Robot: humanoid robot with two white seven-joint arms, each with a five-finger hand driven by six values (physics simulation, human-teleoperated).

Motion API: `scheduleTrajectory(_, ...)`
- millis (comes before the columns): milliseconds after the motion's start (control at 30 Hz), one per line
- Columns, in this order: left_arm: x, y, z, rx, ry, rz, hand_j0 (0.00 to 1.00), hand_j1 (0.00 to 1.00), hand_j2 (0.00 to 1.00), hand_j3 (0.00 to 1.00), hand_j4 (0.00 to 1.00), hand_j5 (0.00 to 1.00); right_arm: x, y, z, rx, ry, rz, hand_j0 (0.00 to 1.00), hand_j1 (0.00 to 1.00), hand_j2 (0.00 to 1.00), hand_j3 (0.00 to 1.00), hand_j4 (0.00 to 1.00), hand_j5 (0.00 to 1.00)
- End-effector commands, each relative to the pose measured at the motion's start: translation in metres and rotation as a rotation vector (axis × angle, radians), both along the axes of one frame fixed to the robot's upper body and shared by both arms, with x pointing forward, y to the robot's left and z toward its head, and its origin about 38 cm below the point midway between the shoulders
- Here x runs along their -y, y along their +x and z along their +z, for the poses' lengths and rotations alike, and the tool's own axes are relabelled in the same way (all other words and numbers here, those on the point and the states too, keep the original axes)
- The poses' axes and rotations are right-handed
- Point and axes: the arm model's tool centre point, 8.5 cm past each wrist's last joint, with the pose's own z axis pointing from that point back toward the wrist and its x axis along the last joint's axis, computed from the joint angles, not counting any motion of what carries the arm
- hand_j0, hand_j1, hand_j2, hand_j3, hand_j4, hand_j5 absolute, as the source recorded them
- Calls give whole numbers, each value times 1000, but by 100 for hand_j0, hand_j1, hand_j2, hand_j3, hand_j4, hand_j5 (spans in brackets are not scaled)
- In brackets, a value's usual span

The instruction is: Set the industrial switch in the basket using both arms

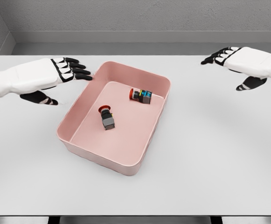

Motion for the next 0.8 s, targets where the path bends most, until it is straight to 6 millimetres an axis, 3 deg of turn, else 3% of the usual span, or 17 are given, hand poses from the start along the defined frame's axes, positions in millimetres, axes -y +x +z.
scheduleTrajectory(0, -33, 2, 9, -26, -11, 88, 100, 100, 100, 100, 100, 100, 8, 1, 12, 30, 11, -23, 100, 100, 100, 100, 100, 100)
scheduleTrajectory(67, -66, 15, 2, -69, -43, 197, 100, 100, 100, 100, 100, 100, 16, -2, 9, 27, 24, -43, 100, 100, 100, 100, 100, 100)
scheduleTrajectory(100, -74, 14, -6, -90, -40, 220, 100, 100, 100, 100, 100, 100, 21, -6, 4, 20, 31, -57, 100, 100, 100, 100, 100, 100)
scheduleTrajectory(233, -90, 7, -11, -110, -3, 253, 100, 100, 100, 100, 100, 100, 28, -14, -12, -6, 43, -76, 100, 100, 100, 100, 100, 100)
scheduleTrajectory(333, -96, 5, -9, -109, 13, 266, 100, 100, 100, 100, 100, 100, 28, -15, -14, -12, 43, -78, 100, 100, 100, 100, 100, 100)
scheduleTrajectory(400, -111, 7, -10, -114, 20, 310, 100, 100, 100, 100, 100, 100, 28, -15, -14, -12, 43, -78, 100, 100, 100, 100, 100, 100)
scheduleTrajectory(600, -110, 3, -21, -143, 24, 307, 100, 100, 100, 100, 100, 100, 28, -16, -17, -17, 41, -75, 100, 100, 100, 100, 100, 100)
scheduleTrajectory(700, -83, -5, -25, -151, 25, 223, 100, 100, 100, 100, 100, 100, 28, -16, -18, -20, 42, -76, 100, 100, 100, 100, 100, 100)
scheduleTrajectory(767, -82, -6, -25, -151, 23, 219, 100, 100, 100, 100, 100, 100, 28, -16, -18, -19, 40, -74, 100, 100, 100, 100, 100, 100)
